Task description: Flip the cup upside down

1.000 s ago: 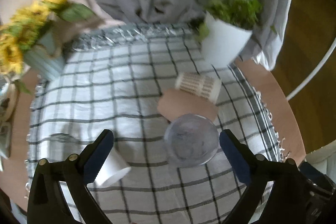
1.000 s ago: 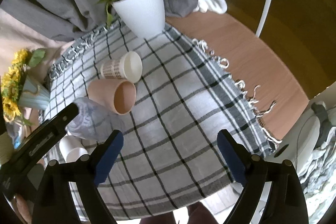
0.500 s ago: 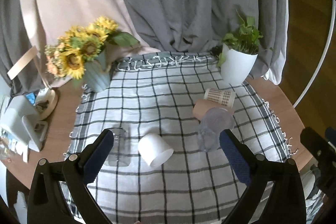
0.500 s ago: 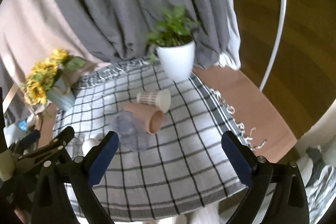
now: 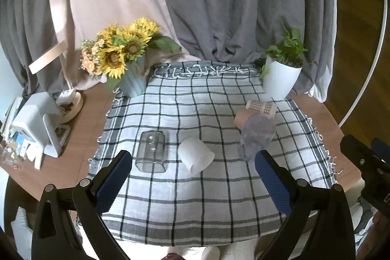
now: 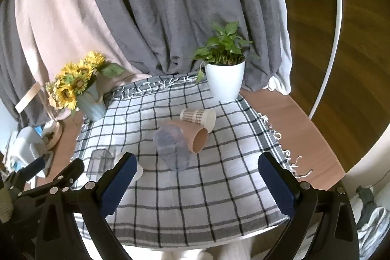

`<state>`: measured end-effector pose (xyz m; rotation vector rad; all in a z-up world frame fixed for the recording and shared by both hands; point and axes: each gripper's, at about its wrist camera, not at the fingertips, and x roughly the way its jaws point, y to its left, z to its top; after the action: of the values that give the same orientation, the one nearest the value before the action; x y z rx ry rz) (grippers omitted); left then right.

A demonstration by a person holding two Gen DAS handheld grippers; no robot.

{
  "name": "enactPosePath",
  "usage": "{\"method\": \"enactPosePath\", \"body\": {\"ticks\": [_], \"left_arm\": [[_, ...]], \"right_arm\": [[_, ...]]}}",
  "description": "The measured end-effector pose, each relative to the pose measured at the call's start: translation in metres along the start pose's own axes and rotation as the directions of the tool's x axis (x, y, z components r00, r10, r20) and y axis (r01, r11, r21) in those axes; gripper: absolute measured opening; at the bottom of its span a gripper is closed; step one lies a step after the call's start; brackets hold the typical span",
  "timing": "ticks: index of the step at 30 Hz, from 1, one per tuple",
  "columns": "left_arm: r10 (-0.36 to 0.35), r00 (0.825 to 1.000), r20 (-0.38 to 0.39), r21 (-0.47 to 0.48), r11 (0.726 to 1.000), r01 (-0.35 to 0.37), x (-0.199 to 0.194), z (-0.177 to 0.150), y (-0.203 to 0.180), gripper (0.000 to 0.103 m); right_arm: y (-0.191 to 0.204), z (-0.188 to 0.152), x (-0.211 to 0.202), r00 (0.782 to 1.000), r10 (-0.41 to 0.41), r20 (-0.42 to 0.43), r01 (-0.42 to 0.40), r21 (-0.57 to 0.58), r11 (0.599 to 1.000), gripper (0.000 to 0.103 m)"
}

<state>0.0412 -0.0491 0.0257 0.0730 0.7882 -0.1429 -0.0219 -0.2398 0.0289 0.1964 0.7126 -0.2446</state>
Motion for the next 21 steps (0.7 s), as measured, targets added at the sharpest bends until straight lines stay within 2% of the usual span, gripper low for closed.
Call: {"method": "enactPosePath", "body": {"ticks": [8, 21], "left_arm": [[0.031, 0.999, 0.012, -0.017, 0.999, -0.031, -0.014, -0.010, 0.011, 0.103], [0.024, 0.999, 0.024, -0.029, 0.999, -0.023, -0.025, -0.012, 0.014, 0.103]], "right_arm": [[0.006, -0.009, 0.001, 0.999, 0.026, -0.037, -0.026, -0.006, 1.000, 0.100], [0.014, -0.010, 0.002, 0.997, 0.052, -0.062, -0.054, -0.025, 0.998, 0.100]]}}
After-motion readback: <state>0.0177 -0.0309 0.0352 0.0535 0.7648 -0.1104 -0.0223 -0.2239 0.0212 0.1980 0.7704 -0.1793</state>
